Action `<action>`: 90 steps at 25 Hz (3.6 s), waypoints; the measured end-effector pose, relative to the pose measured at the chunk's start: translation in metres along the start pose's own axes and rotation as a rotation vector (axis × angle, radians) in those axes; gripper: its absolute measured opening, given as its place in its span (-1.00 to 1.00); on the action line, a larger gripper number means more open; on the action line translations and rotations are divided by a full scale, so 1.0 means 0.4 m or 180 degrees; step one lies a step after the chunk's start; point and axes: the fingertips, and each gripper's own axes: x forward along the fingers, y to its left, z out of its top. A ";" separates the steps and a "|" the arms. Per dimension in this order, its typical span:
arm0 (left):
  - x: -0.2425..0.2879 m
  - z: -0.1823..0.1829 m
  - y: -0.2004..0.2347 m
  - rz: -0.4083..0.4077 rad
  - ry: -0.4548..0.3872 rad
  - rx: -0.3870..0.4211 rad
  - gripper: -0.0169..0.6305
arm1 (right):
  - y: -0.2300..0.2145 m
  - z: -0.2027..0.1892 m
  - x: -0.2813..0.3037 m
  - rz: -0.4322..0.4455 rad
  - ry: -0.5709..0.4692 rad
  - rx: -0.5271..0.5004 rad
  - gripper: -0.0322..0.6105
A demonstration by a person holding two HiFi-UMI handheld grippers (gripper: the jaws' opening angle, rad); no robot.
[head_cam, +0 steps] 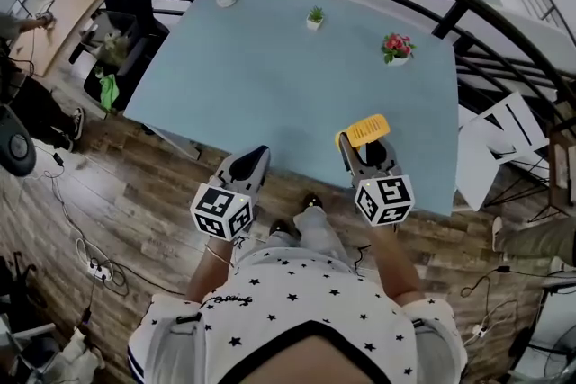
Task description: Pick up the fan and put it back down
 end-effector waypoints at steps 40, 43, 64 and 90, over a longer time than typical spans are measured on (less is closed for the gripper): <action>0.018 -0.008 -0.008 -0.0111 0.0000 -0.0021 -0.86 | 0.011 0.039 -0.042 0.0062 -0.0023 0.0033 -0.36; 0.028 -0.005 -0.005 -0.0115 0.0007 -0.0019 -0.86 | 0.000 0.040 -0.034 0.0057 -0.0021 0.0034 -0.36; 0.121 -0.002 0.024 0.0086 0.0041 -0.0180 -0.86 | -0.109 0.030 0.056 0.0148 0.0118 0.0058 -0.35; 0.129 0.041 0.067 0.0591 0.0097 -0.0037 -0.86 | -0.203 -0.160 0.228 0.0210 0.0476 0.0055 -0.35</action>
